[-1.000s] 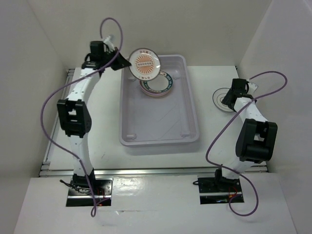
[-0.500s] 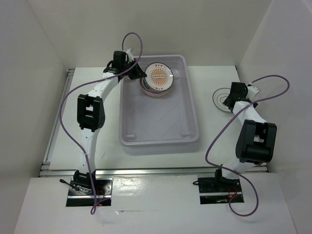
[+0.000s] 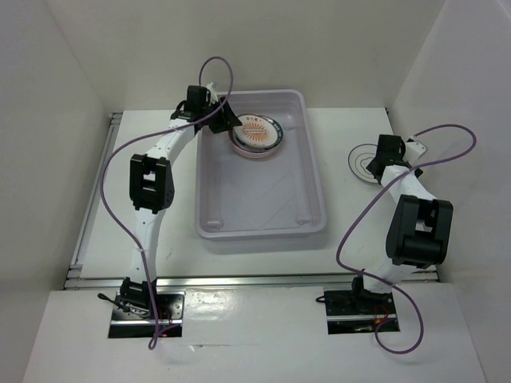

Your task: Place the plates into the plastic bin on the countertop

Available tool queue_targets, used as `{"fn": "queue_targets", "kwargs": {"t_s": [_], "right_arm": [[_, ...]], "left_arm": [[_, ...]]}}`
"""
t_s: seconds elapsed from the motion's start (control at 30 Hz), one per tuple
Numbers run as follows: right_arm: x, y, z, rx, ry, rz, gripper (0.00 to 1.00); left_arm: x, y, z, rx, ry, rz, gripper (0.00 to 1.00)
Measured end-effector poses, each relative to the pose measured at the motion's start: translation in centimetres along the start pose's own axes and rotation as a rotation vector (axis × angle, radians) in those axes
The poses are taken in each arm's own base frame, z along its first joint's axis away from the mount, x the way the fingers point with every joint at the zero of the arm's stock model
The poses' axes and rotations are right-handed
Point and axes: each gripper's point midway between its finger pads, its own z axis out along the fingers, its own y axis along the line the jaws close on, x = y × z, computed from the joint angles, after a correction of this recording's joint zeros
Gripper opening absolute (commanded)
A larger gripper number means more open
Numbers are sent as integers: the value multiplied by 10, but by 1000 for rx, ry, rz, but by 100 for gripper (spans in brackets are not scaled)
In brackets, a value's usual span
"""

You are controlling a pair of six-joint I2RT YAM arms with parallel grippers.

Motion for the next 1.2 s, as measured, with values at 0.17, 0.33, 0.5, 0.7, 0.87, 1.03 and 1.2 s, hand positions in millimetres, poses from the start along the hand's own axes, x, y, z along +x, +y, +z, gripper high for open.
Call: {"fn": "queue_targets", "kwargs": {"t_s": [0.17, 0.33, 0.5, 0.7, 0.87, 1.03, 1.2], "right_arm": [[9, -1, 5, 14, 11, 33, 98], [30, -6, 11, 26, 44, 41, 94], [43, 0, 23, 15, 60, 52, 87], [50, 8, 37, 0, 53, 72, 85], [49, 19, 46, -32, 37, 91, 85], [53, 26, 53, -57, 30, 105, 80], [48, 34, 62, -61, 11, 121, 72]], "left_arm": [[-5, 1, -9, -39, -4, 50, 90], [-24, -18, -41, -53, -32, 115, 100], [-63, -63, -98, -18, -130, 214, 100], [-99, -112, -173, 4, -279, 325, 100], [-103, -118, -189, -7, -307, 353, 100], [-85, -92, -176, -50, -236, 313, 100], [-82, -82, -175, -70, -217, 297, 100]]}}
